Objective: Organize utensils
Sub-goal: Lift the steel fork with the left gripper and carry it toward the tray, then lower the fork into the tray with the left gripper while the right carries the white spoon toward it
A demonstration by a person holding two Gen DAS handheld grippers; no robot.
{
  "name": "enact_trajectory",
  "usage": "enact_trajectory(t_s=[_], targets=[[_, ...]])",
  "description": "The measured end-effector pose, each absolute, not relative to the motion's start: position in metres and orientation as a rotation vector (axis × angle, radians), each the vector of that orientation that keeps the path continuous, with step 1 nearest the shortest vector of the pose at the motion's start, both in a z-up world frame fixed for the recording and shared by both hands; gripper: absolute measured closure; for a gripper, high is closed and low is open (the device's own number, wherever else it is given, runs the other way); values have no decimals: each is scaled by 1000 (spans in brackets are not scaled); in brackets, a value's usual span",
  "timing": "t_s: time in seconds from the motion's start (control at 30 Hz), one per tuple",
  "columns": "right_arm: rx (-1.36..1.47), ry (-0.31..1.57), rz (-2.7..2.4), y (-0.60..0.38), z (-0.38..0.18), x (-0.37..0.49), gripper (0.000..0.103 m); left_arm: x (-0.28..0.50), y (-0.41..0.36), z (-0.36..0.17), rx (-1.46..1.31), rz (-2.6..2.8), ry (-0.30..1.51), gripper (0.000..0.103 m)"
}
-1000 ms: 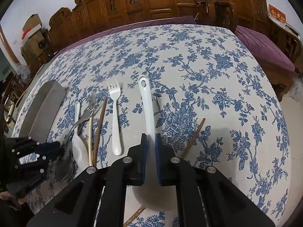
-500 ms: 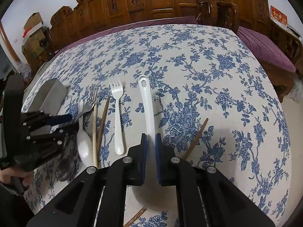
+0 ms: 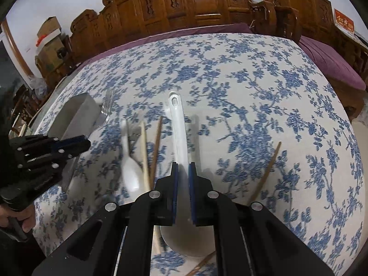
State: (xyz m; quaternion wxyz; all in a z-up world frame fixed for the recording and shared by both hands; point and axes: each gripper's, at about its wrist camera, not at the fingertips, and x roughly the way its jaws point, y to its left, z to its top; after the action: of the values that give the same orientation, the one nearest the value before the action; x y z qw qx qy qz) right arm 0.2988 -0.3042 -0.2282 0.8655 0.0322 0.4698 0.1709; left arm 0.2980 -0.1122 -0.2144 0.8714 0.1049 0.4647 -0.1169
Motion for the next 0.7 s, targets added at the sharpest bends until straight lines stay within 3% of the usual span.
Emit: enact_trajectory(t_s=[0.7], targets=[[-6,890,430,-228,-190,263,92,266,-20,-169,135,-204,874,96]])
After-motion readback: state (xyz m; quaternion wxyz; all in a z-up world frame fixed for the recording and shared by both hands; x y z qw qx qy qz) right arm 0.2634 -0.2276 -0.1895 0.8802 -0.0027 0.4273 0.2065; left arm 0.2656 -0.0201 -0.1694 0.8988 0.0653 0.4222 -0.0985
